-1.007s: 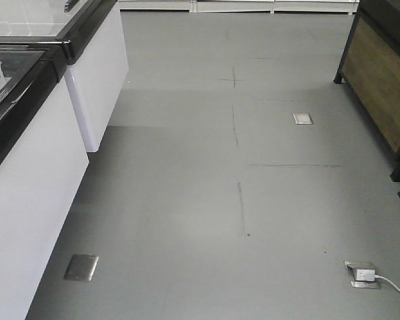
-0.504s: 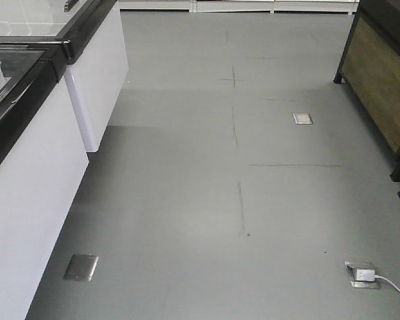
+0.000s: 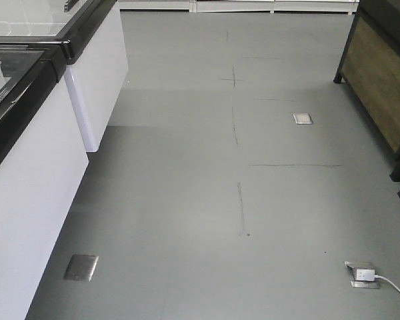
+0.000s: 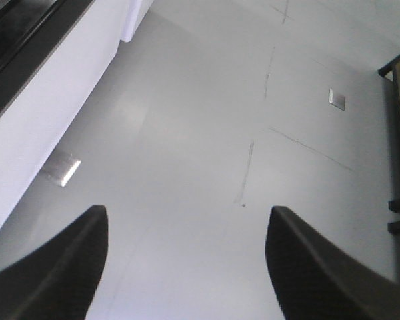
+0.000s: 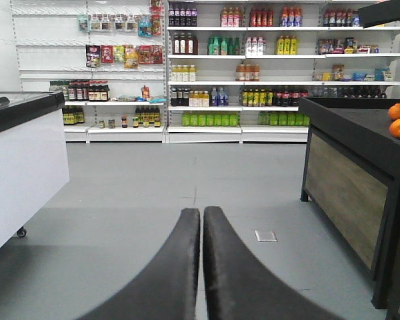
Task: Left arm holds basket, right arm returns cookies
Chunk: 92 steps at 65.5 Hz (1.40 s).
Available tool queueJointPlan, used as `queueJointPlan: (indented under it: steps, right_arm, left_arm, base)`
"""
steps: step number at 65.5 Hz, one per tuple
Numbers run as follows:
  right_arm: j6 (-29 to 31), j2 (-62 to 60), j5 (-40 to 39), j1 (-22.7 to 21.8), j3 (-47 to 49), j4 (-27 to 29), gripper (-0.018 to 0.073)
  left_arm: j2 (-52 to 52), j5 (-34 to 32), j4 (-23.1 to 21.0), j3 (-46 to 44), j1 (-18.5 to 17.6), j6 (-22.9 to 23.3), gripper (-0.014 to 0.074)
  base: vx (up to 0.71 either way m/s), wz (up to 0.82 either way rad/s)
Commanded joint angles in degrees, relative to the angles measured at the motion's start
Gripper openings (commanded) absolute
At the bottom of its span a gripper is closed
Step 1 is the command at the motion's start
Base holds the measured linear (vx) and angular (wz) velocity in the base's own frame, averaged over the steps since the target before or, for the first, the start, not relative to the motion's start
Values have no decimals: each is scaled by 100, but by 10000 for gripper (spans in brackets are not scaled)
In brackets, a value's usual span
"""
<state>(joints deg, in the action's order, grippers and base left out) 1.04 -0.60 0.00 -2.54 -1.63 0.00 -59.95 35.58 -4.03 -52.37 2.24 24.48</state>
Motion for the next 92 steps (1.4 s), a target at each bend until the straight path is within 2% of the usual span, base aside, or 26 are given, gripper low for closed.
queueJointPlan:
  steps: [1, 10, 16, 23, 32, 37, 43, 49, 55, 73, 78, 87, 92]
  right_arm:
    - [48, -66, -402, -39, -16, -30, -6]
    - [48, -66, -402, -39, -16, -30, -6]
    - [48, -71, -402, -39, -16, 0, -6]
    - [48, -71, -402, -39, -16, 0, -6]
    - [48, -71, -402, -39, -16, 0, -6]
    - [48, -71, -402, -39, -16, 0, -6]
    - [48, -71, -402, -39, -16, 0, -6]
    - [48, -71, -402, -39, -16, 0, -6]
    - [48, -71, -402, -39, -16, 0, -6]
    - [48, -66, -402, -39, -16, 0, -6]
    - [48, -66, -402, -39, -16, 0, -6]
    - [48, -66, -402, -39, -16, 0, -6]
    - [48, -66, -402, -39, -16, 0, -6]
  left_arm:
    - [-289, -91, -590, -529, 395, 2, 486]
    - [-412, -92, -1938, -971, 1116, -728, 486]
    - [-412, -53, -2983, -1292, 1794, -1441, 486]
    - [-517, 250, -3747, -1708, 2672, -1874, 486]
    - [-838, 1034, -4383, -2343, 3879, -2078, 486]
    - [-1021, 1382, -4563, -2667, 4452, -2071, 486]
    - [-1218, 1558, -4873, -2934, 4914, -2071, 486]
    - [-1399, 1531, -5220, -3022, 5171, -2142, 486]
    - [-1623, 1531, -5555, -3053, 5305, -2448, 486]
    - [-2407, 1566, -6796, -3053, 5319, -3229, 487]
    - [-2579, 1595, -6927, -3053, 5319, -3375, 487]
    - [-2860, 1636, -6950, -3053, 5319, -3362, 487]
    - [-2993, 1586, -7111, -3053, 5319, -3378, 487]
  base:
    - [0, 0]
    - [0, 0]
    - [0, 0]
    - [0, 0]
    - [0, 0]
    - [0, 0]
    - [0, 0]
    - [0, 0]
    - [0, 0]
    - [0, 0]
    - [0, 0]
    - [0, 0]
    - [0, 0]
